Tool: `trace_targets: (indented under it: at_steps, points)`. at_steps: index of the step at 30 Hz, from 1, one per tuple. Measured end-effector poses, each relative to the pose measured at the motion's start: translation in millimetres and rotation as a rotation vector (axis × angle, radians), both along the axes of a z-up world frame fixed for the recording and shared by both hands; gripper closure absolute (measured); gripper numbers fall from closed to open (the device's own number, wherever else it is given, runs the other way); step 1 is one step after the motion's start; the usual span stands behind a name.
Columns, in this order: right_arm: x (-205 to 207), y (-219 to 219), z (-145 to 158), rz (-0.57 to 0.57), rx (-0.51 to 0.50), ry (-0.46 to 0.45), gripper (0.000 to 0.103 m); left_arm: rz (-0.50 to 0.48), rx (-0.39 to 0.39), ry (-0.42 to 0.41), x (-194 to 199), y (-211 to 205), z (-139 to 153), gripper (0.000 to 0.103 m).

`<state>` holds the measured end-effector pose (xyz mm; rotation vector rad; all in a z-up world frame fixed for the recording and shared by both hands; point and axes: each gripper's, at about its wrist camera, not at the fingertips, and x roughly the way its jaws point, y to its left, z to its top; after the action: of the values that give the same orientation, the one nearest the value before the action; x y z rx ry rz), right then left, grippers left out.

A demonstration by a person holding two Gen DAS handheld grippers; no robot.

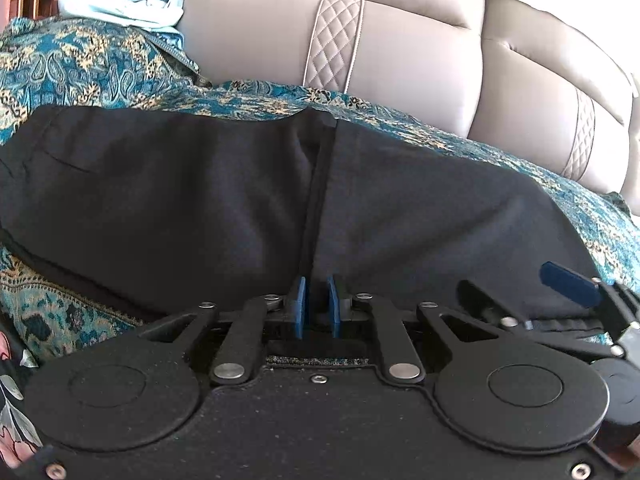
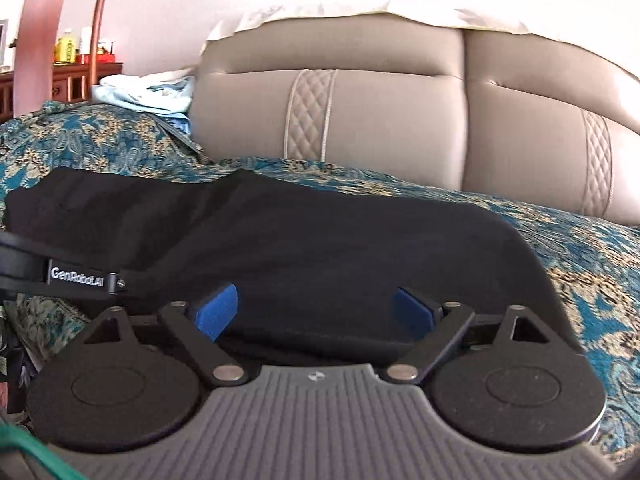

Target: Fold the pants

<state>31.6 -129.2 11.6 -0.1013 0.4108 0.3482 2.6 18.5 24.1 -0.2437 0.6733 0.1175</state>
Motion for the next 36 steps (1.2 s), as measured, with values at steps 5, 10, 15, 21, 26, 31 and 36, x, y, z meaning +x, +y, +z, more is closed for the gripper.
trace_targets:
  at_steps: [5,10,15,21,26,31,36]
  points:
    - [-1,17,1,0.003,-0.024,-0.054,0.002,0.054,-0.072,0.025,-6,21,5,0.063]
    - [0,33,2,0.038,-0.026,-0.080,0.001,0.123,-0.021,-0.008,-19,41,17,0.054]
    - [2,47,2,0.076,-0.030,-0.085,0.000,0.223,0.005,-0.030,-29,76,24,0.047]
    - [7,58,-1,0.107,-0.021,-0.055,0.000,0.348,-0.038,-0.028,-35,129,25,0.045]
    - [8,64,-8,0.123,-0.039,-0.027,0.000,0.440,-0.047,-0.026,-34,168,20,0.044]
    - [9,68,-12,0.121,-0.034,-0.015,0.000,0.504,-0.015,-0.024,-32,195,15,0.035]
    - [13,66,-14,0.097,-0.013,0.007,0.000,0.535,-0.015,-0.032,-29,213,6,0.029]
